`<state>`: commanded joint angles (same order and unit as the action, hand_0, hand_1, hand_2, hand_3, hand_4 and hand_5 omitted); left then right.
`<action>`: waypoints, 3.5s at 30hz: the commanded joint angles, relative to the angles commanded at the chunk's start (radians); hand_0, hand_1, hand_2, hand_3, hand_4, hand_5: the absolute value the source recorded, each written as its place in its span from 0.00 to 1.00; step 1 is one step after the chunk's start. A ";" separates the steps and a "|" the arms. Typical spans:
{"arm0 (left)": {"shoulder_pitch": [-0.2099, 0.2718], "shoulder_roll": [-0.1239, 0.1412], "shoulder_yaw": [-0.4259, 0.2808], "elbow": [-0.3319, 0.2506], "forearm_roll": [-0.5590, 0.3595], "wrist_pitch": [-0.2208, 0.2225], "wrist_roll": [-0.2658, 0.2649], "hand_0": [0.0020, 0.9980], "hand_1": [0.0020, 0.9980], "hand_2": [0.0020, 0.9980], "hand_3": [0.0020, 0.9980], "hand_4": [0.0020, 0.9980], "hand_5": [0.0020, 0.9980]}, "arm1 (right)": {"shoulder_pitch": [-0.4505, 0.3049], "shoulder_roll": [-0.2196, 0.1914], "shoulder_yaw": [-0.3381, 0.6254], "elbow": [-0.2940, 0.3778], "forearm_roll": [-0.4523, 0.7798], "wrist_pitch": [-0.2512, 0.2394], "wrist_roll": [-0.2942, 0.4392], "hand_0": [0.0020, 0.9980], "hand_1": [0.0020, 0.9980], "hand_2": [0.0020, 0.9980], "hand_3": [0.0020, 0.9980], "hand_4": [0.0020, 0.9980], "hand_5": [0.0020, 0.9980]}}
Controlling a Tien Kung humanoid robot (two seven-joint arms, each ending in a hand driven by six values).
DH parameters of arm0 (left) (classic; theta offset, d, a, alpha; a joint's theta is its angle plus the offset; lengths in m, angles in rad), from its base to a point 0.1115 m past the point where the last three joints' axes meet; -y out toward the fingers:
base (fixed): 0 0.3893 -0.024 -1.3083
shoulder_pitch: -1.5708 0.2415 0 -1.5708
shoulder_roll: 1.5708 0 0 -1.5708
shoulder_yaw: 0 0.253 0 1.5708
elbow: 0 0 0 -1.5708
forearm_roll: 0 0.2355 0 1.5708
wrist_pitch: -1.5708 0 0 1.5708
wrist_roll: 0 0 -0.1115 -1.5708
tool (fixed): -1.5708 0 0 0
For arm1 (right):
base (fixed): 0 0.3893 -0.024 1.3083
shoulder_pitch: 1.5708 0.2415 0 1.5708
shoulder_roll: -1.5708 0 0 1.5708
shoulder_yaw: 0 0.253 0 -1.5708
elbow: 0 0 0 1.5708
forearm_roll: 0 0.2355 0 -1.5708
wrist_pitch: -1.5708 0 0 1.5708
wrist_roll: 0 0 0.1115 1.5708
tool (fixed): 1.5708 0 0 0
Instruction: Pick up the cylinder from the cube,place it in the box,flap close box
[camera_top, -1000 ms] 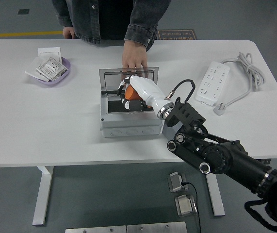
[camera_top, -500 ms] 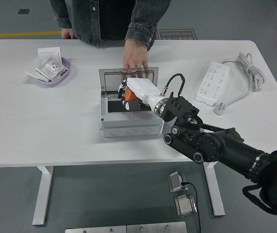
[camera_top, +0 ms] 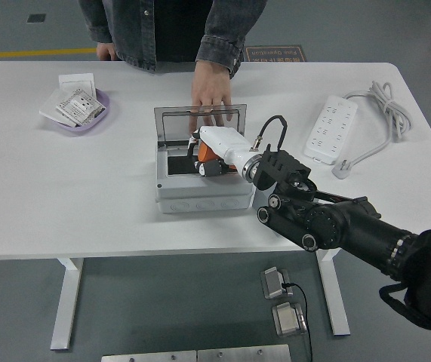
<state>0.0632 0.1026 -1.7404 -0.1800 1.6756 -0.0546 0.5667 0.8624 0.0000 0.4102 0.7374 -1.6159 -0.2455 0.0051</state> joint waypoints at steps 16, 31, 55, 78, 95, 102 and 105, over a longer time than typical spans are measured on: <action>-0.002 -0.003 0.007 0.000 0.001 -0.003 -0.001 0.70 0.70 0.63 0.66 0.75 0.54 | -0.008 0.000 0.028 0.008 0.022 -0.011 0.015 0.23 0.26 0.47 0.69 0.64 0.43; -0.006 -0.004 0.007 0.000 0.013 -0.008 -0.002 0.70 0.70 0.62 0.66 0.75 0.54 | -0.015 0.000 0.055 0.004 0.006 -0.008 0.024 0.33 0.23 0.41 0.72 0.80 0.60; -0.007 -0.011 -0.007 0.000 0.048 -0.016 -0.001 0.69 0.70 0.57 0.65 0.74 0.53 | -0.014 0.000 0.085 -0.012 -0.002 0.008 0.054 0.59 0.32 0.41 0.72 0.84 0.62; 0.010 -0.019 0.000 0.000 0.047 -0.017 -0.007 0.69 0.70 0.56 0.65 0.74 0.52 | -0.044 -0.006 0.123 0.054 0.009 0.013 0.039 0.78 0.68 0.68 0.73 0.88 0.64; 0.040 -0.033 0.013 0.000 0.015 -0.011 -0.010 0.69 0.70 0.56 0.64 0.74 0.52 | -0.084 -0.187 0.226 0.429 0.004 0.120 -0.095 0.69 0.58 0.65 0.73 0.89 0.65; 0.041 -0.035 0.011 0.000 0.019 -0.013 -0.009 0.69 0.70 0.56 0.64 0.74 0.52 | -0.051 -0.193 0.269 0.409 0.027 0.136 -0.098 0.67 0.57 0.65 0.74 0.89 0.65; 0.041 -0.034 0.008 0.000 0.026 -0.014 -0.008 0.69 0.70 0.56 0.64 0.74 0.52 | -0.024 -0.183 0.280 0.362 0.036 0.137 -0.092 0.67 0.57 0.65 0.74 0.89 0.65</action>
<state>0.1040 0.0684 -1.7328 -0.1800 1.7020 -0.0688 0.5585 0.8380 -0.1834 0.6905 1.0996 -1.5799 -0.1084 -0.0868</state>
